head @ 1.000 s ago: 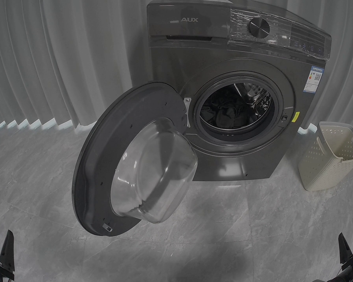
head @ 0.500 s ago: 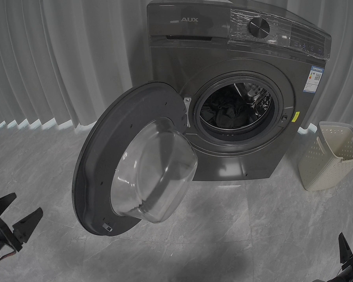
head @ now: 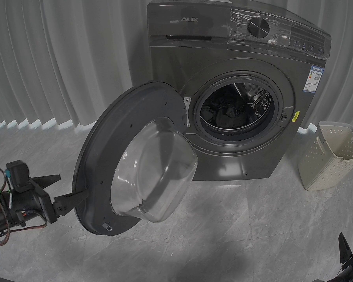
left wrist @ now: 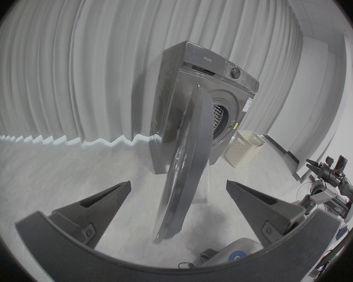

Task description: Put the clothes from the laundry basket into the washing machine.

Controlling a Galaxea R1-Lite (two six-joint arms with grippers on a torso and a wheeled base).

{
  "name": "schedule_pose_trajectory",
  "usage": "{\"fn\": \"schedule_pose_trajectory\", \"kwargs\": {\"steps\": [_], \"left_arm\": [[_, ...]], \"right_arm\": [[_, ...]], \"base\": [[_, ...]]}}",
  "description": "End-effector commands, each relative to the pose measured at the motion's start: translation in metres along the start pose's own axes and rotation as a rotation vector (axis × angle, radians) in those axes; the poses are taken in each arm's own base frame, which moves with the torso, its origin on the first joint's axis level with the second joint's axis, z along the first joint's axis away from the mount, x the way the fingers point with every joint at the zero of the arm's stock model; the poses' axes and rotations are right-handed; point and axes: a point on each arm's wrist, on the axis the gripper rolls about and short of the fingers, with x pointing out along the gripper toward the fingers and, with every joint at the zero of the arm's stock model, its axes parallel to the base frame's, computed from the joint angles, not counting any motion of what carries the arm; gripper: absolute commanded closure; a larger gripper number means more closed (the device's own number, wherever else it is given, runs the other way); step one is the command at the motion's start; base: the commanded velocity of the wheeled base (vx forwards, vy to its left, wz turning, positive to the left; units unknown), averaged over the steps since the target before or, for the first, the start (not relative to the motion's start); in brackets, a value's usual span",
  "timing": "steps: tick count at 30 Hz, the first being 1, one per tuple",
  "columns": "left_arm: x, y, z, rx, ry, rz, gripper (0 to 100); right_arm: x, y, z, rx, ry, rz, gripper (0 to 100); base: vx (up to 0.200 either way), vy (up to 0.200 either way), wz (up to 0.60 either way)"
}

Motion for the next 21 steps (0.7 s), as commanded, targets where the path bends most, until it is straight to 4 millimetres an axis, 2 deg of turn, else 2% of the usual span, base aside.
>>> {"fn": "schedule_pose_trajectory", "kwargs": {"steps": [1, 5, 7, 10, 14, 21], "left_arm": [[0.043, -0.007, -0.009, -0.003, 0.097, -0.117, 0], [0.043, -0.034, -0.007, -0.03, 0.082, -0.255, 0], [0.036, -0.048, -0.001, -0.067, 0.052, -0.327, 0], [0.025, -0.058, 0.002, -0.094, 0.023, -0.378, 0], [0.023, -0.056, 0.002, -0.094, 0.009, -0.337, 0], [0.029, -0.053, 0.003, -0.091, -0.015, -0.169, 0]], "right_arm": [[0.0, 0.0, -0.005, 0.0, 0.001, 0.002, 0], [0.0, 0.0, -0.005, 0.0, 0.001, 0.002, 0], [0.0, 0.0, -0.005, 0.0, 0.001, 0.0, 0], [0.0, 0.0, -0.005, 0.002, 0.001, 0.0, 0], [0.0, 0.0, -0.005, 0.0, 0.001, -0.001, 0], [0.0, 0.0, -0.005, 0.0, 0.001, 0.0, 0]], "base": [[0.0, 0.0, 0.0], [0.0, 0.0, 0.0], [0.0, 0.0, 0.0], [0.0, 0.0, 0.0], [0.0, 0.0, 0.0], [0.0, 0.0, 0.0]]}}
